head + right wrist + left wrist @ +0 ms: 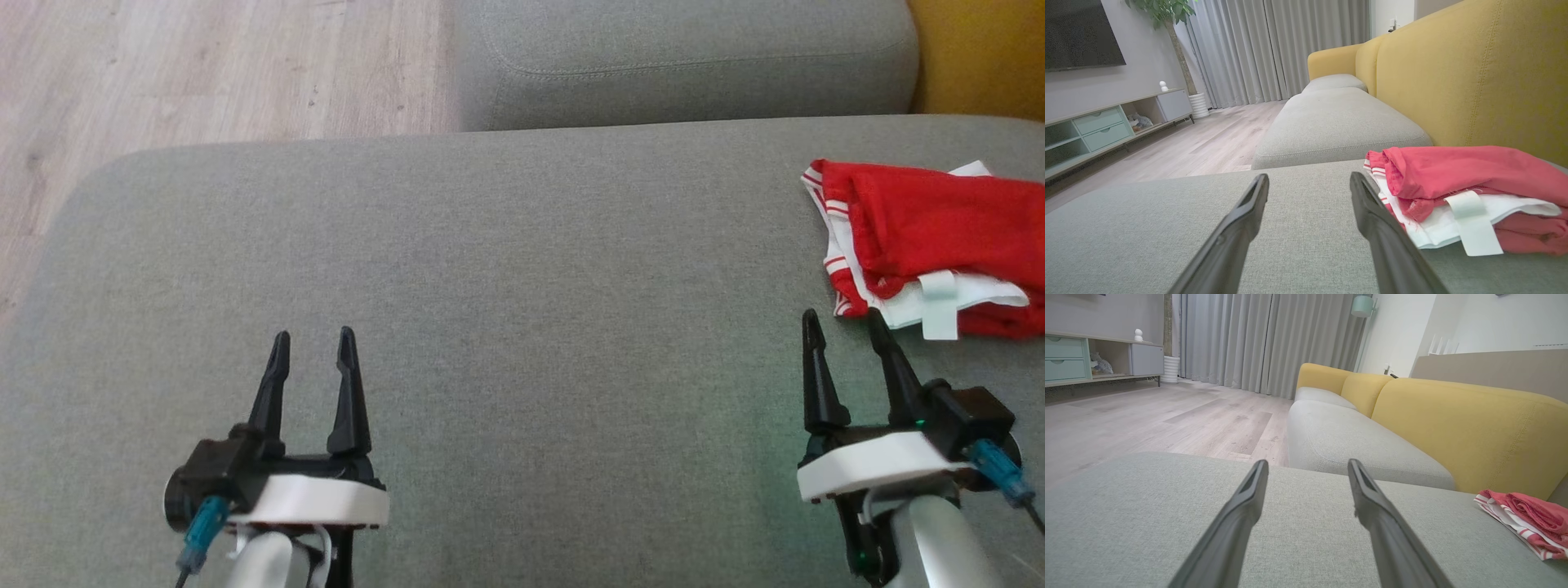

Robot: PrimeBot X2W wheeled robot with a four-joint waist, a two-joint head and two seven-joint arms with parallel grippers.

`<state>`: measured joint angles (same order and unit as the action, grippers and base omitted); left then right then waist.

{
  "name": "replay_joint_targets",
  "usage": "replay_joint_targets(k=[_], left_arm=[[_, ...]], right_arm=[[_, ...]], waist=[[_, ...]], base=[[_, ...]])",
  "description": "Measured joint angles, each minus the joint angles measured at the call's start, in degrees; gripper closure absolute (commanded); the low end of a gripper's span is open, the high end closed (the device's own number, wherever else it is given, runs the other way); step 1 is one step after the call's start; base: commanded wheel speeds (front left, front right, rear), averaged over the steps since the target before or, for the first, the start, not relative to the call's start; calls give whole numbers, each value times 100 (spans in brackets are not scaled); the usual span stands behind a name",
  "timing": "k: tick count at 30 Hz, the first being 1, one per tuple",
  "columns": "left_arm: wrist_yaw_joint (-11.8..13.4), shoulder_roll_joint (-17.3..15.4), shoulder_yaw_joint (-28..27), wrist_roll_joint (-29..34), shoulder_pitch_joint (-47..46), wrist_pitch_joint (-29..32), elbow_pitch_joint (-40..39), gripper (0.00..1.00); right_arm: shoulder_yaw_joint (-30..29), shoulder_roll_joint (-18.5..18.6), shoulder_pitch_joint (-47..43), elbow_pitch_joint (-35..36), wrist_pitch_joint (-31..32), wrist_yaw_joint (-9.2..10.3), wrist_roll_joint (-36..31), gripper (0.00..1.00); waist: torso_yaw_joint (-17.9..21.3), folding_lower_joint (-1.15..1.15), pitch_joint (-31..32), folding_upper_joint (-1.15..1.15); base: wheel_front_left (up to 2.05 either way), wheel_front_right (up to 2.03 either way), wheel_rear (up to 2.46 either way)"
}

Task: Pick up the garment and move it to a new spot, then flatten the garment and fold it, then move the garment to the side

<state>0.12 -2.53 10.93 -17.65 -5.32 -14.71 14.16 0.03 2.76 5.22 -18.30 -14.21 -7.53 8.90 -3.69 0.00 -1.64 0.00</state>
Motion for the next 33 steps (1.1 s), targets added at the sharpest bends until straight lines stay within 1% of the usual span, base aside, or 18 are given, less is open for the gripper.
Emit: replay_joint_targets(k=[17, 18, 24, 30, 33], left_arm=[[-19, 0, -75, -244, -1, 0, 199, 0], [-22, 0, -76, -272, -1, 0, 213, 100], [-12, 5, -45, -319, 255, 45, 630, 100], [-21, 5, -80, -668, 317, 121, 633, 100], [-65, 5, -120, -837, 317, 171, 625, 100]], right_arm=[[92, 0, -1, 7, -1, 0, 2, 0], [99, 0, -1, 7, -1, 0, 2, 100], [115, -15, -242, -423, 35, 0, 47, 100], [94, -19, -283, -431, 121, 0, 442, 100], [79, -19, -283, -414, 175, 0, 637, 100]], waist=[[2, 0, 7, 0], [5, 0, 5, 0], [12, 0, 4, 0], [30, 0, 12, 0], [39, 0, 15, 0]], base=[[0, 0, 0], [0, 0, 0], [0, 0, 0], [0, 0, 0], [0, 0, 0]])
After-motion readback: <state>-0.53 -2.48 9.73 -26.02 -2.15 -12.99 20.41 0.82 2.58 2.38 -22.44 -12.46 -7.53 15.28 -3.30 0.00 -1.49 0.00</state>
